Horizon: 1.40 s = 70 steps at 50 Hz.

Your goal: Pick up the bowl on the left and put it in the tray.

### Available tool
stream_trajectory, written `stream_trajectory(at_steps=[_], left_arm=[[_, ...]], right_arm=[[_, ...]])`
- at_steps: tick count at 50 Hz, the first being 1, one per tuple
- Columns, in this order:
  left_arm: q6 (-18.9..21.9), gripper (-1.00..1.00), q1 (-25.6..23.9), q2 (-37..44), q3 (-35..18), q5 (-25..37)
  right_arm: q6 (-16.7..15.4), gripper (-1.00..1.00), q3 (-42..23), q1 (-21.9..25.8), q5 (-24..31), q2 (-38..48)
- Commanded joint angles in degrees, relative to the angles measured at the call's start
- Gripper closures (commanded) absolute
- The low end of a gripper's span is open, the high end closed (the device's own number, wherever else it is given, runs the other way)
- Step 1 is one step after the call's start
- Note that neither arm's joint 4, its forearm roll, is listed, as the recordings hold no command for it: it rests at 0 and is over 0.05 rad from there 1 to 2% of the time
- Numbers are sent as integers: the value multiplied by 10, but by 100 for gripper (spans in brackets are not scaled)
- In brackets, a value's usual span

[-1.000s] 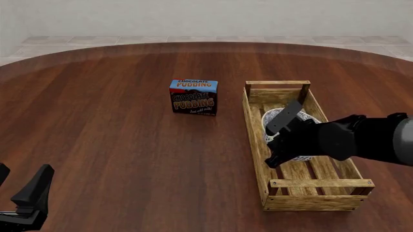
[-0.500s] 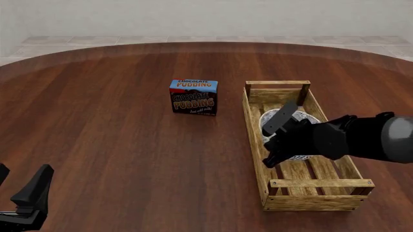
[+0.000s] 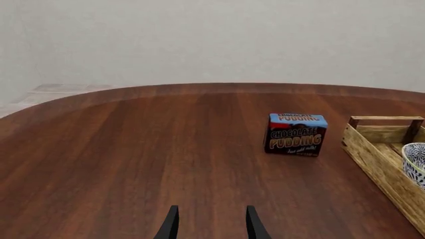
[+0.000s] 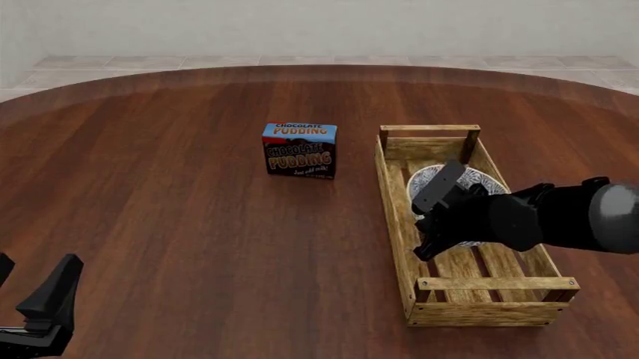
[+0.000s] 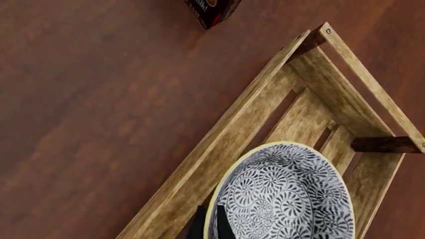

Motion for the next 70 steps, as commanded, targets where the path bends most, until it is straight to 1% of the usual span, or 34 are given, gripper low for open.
stream_trajectory(at_steps=[1,9,10,12,13,15,33,34,35,36,37,39,42,53,54,55,65,66,67,69,70], left_arm=[[0,-100,-1,0,0,-1],[-1,-100,0,0,0,-1],[-2,-100,0,0,0,-1],[-1,-100,0,0,0,-1],[-1,-100,0,0,0,0],[-1,-100,1,0,0,0],[-1,-100,2,0,0,-1],[-1,-100,3,0,0,0],[-1,-100,2,0,0,0],[-1,-100,2,0,0,0],[-1,-100,2,0,0,0],[-1,-100,2,0,0,0],[-1,-100,2,0,0,0],[-1,-100,2,0,0,0],[-1,-100,2,0,0,0],[-1,-100,2,0,0,0],[-2,-100,2,0,0,0],[-2,-100,1,0,0,0],[-2,-100,1,0,0,-1],[-3,-100,2,0,0,0],[-3,-100,1,0,0,0]], right_arm=[[11,100,13,-12,-4,15],[9,100,12,-12,-7,21],[14,100,9,-7,-4,22],[10,100,11,-11,-7,23],[14,100,8,-6,-4,25],[10,100,9,-9,-7,26],[15,100,7,1,-13,38],[15,100,5,-1,-12,45],[7,100,8,-28,-19,32],[41,-100,-9,48,3,43],[19,-100,9,14,-8,37],[13,-100,15,7,-10,23],[19,-100,13,16,-1,17],[16,-100,12,14,3,11],[20,-100,9,17,5,12],[15,-100,11,13,3,12],[14,-100,7,12,12,3],[21,-100,3,21,20,-3],[13,-100,7,15,20,-10],[17,-100,4,21,28,-18],[13,-100,7,18,27,-20]])
